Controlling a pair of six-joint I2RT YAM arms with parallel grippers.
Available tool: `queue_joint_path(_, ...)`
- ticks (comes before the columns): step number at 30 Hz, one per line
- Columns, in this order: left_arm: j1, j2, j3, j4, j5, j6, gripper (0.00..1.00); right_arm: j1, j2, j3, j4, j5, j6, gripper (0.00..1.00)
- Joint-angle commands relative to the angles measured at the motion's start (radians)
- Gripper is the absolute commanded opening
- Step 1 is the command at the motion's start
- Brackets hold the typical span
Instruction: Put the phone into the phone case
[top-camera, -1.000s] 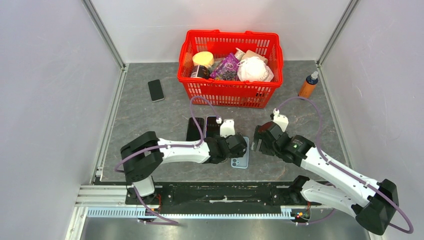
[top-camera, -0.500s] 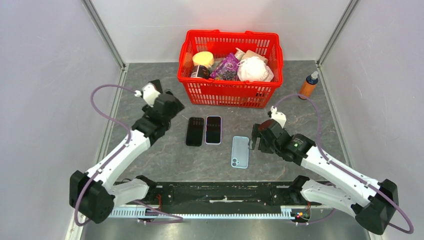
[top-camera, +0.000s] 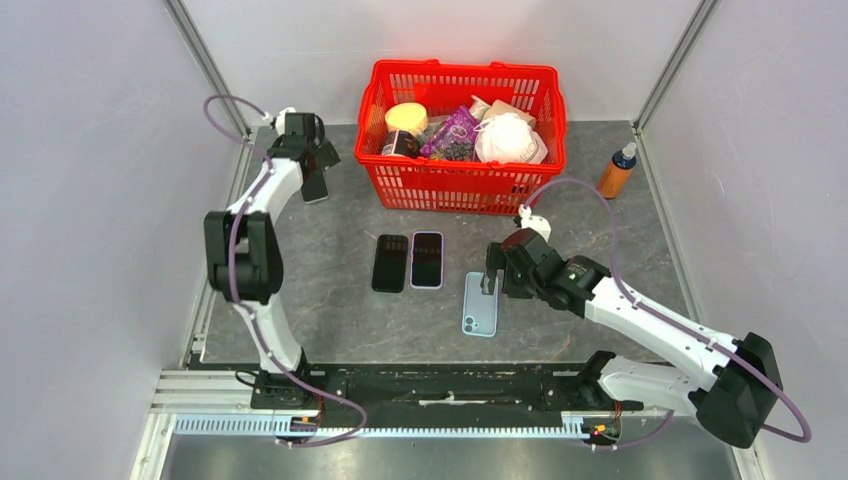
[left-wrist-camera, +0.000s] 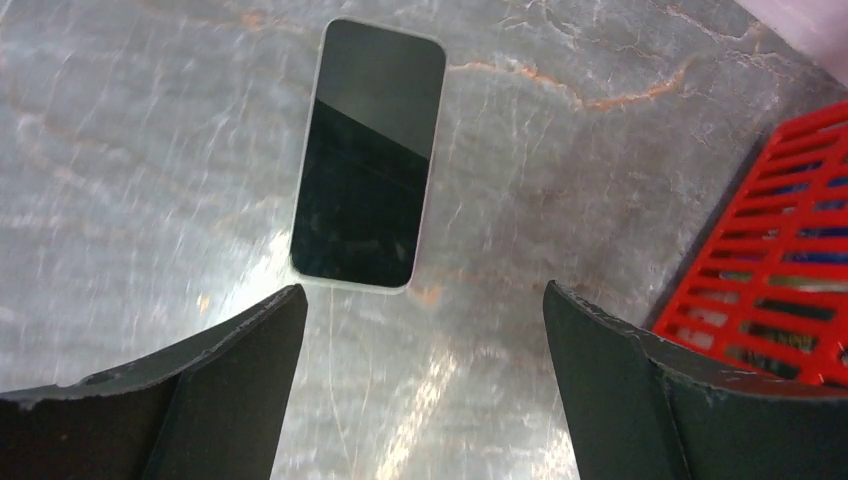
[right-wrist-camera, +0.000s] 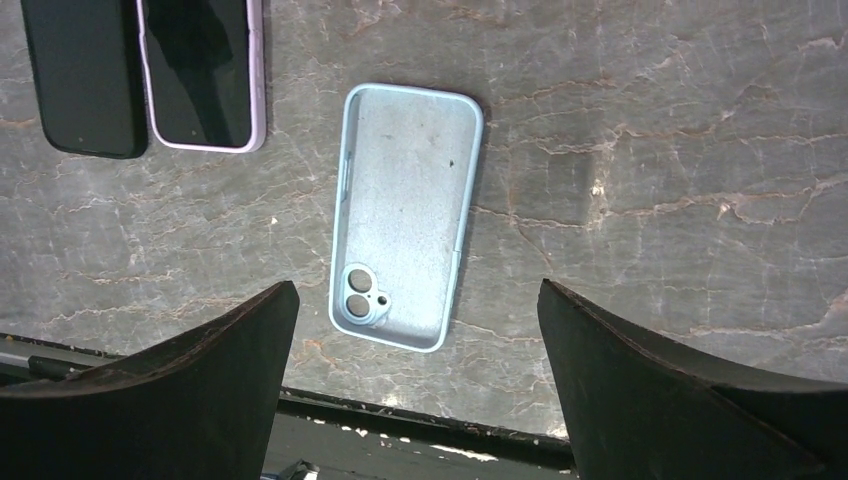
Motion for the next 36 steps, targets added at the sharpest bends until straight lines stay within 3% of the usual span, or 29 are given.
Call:
queue_joint_path(1, 0.026, 0.155, 0.193, -0.097, 0.073, 0.184, 0.93, -0.005, 0.014, 0.054, 0.051, -0.013, -0.043, 0.97)
queue_joint_path(9, 0.044, 0.356, 0.412, -0.205, 0.113, 0.265, 0.94, -0.014, 0.083, 0.099, 0.067, -0.041, -0.086, 0.97)
queue_joint_path(16, 0.047, 0.449, 0.487, -0.269, 0.072, 0.276, 0.94, -0.033, 0.119, 0.099, 0.089, -0.076, -0.107, 0.97)
queue_joint_path(36, 0.060, 0.504, 0.511, -0.315, 0.010, 0.258, 0.94, -0.053, 0.172, 0.076, 0.135, -0.135, -0.104, 0.97)
